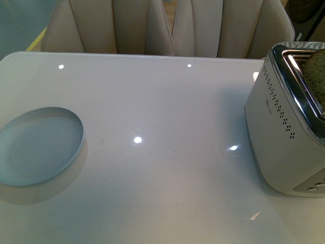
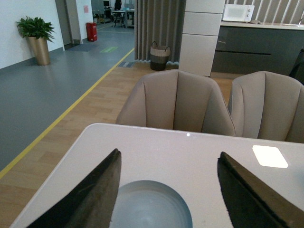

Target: Left arm holds plate, right arm toasts bread

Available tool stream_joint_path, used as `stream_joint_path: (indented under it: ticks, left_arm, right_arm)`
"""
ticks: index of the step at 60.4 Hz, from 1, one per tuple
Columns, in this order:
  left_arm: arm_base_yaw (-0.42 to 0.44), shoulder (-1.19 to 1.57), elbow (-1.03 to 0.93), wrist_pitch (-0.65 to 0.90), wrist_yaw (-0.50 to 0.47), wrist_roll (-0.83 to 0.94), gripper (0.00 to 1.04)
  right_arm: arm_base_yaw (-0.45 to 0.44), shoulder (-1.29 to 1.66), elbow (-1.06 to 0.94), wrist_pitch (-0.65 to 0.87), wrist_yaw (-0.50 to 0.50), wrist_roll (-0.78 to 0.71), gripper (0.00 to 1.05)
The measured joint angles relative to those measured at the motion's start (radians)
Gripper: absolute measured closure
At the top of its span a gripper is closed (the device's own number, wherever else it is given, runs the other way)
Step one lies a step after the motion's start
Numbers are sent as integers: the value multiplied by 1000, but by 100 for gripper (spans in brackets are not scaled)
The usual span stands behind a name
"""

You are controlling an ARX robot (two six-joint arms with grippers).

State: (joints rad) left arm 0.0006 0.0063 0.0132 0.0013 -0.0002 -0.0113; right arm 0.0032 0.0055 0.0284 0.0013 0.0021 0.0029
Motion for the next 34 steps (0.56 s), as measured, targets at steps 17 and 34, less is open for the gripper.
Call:
stream_joint_path:
  ticks: [17,34]
  left_arm:
    - [0,0,0,0,0,2,7]
    - [0,0,0,0,0,2,7]
  right_arm:
    - [0,0,0,0,0,0,9]
    - [0,0,0,0,0,0,9]
